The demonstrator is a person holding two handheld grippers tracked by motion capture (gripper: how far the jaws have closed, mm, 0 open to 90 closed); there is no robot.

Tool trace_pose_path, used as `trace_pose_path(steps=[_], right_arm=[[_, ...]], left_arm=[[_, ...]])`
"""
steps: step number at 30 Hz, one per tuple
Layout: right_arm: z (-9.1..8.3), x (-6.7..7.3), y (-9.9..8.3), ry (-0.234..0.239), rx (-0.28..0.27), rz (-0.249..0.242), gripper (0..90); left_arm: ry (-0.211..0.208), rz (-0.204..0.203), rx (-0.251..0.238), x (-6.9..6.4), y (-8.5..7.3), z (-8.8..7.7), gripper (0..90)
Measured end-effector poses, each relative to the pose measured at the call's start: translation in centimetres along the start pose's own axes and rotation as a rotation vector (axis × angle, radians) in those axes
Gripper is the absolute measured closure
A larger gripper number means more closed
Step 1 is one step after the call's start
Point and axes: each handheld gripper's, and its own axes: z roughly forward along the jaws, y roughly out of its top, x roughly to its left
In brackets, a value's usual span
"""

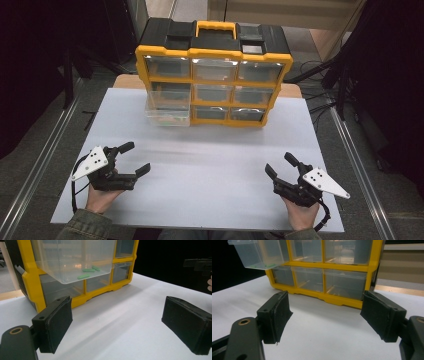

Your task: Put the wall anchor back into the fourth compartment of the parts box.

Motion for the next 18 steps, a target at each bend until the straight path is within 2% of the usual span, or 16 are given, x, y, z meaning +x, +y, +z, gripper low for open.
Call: trace_pose_path(steps=[18], right_arm=[[0.16, 0.69, -0.06, 0.015, -0.013, -0.029, 18.3]], left_arm=[[-0.005, 0.002, 0.007, 0.0, -0.03, 0.17, 9.0]])
